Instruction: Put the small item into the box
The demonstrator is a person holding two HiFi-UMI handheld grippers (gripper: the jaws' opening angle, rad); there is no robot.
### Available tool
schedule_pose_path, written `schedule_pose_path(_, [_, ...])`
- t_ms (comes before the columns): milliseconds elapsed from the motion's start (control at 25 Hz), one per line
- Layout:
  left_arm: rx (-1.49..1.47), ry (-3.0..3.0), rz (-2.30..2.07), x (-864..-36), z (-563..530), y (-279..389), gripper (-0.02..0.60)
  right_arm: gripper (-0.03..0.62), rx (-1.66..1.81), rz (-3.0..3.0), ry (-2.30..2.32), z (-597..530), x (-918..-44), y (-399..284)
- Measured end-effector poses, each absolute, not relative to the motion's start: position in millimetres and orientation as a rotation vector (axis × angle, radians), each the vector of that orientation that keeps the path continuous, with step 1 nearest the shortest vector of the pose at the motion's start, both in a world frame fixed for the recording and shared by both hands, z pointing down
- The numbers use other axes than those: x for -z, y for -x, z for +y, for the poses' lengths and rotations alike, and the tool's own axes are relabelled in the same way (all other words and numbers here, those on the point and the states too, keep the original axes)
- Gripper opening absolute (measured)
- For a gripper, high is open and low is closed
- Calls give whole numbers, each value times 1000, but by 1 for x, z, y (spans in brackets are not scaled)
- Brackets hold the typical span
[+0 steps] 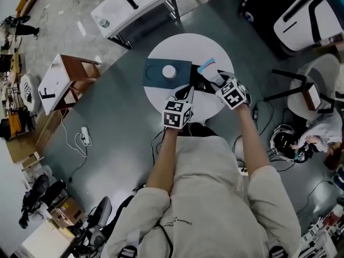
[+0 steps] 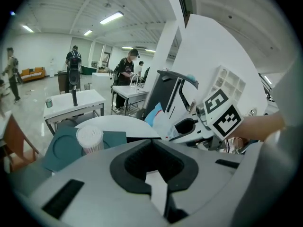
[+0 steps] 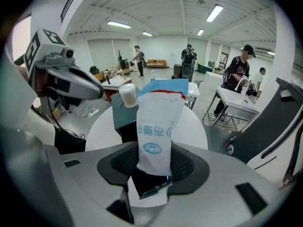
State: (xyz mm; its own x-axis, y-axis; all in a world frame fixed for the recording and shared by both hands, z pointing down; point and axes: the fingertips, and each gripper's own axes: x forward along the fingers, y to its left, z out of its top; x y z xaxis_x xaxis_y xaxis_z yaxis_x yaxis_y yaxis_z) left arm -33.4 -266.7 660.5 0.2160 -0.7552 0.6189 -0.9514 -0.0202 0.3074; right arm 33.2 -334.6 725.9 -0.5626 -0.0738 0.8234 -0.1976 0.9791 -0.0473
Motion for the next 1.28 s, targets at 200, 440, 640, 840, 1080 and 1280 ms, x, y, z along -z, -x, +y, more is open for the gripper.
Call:
schedule_pose_path(200, [-374,-1810,-1587,-662,-257,37,21,209,-111,-2076,-121,-324,-758,-44])
schedule_pose_path(440, [-360,-1780,-1588,-669,-249,44,21,209,19,-1990,-39,-321,-782,-34])
schedule_pose_path(640, [-344,-1751,-1591,-675,-240,44,21,209,144,-1895,50,-315,-804,-32])
schedule_pose_path(840, [-329,-1716,-1609,-682,-232,51,21,209,161,-1849,43,-318,-814,-26])
schedule_pose_path(1080, [-298,-1686,-1611,-688,-226,52,21,209,236,-1723,112,-319,-832,-22])
schedule_pose_path(1280, [-298,-1681,-1610,-694,-221,53,21,209,291,-1671,165,-322,-843,-18])
